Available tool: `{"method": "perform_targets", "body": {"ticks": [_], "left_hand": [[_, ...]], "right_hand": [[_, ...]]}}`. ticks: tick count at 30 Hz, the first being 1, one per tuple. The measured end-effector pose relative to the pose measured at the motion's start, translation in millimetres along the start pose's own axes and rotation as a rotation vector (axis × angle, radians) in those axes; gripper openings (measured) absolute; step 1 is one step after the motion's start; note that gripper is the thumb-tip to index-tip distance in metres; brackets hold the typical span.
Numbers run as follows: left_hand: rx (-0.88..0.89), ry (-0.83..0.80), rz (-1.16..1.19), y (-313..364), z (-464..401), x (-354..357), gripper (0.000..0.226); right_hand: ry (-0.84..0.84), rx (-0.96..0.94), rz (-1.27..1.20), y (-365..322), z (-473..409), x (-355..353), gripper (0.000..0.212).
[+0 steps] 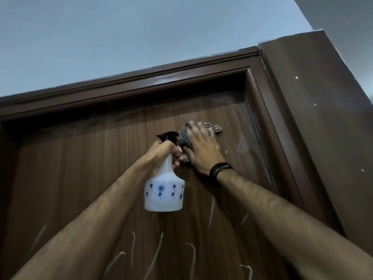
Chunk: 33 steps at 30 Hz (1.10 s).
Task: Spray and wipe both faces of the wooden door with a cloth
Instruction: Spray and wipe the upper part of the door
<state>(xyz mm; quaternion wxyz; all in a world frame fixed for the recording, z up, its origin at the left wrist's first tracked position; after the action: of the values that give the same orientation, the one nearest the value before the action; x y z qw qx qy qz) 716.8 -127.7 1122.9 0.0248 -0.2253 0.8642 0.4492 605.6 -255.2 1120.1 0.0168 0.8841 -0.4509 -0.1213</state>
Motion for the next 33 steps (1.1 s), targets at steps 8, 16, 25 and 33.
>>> {"method": "perform_targets", "body": {"ticks": [8,16,25,33], "left_hand": [[-0.05,-0.089,-0.025,-17.7,-4.6,36.7,0.015],[-0.055,-0.077,-0.101,-19.0,-7.2,71.1,0.01],[-0.022,-0.084,-0.142,10.8,-9.0,83.5,0.006],[-0.032,-0.041,-0.144,21.0,-21.3,76.5,0.004]], "right_hand": [[0.021,0.17,0.071,66.5,8.3,-14.5,0.063],[0.105,0.267,0.042,69.9,59.4,-7.6,0.062],[0.085,0.25,0.089,88.3,50.3,-9.4,0.062],[0.133,0.222,0.037,82.2,53.8,-10.8,0.072]]}}
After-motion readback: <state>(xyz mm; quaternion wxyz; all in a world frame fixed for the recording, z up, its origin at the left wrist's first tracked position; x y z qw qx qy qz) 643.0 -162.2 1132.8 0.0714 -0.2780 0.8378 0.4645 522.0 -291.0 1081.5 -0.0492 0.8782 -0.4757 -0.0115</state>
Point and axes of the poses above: each hand's wrist, its own z-axis away from the middle knuckle, its own x-axis out of the palm, y = z × x, the point moved 3 cm from there along -z, towards the middle knuckle, and after that the axes turned 4 degrees about z, right-handed, at the moved point
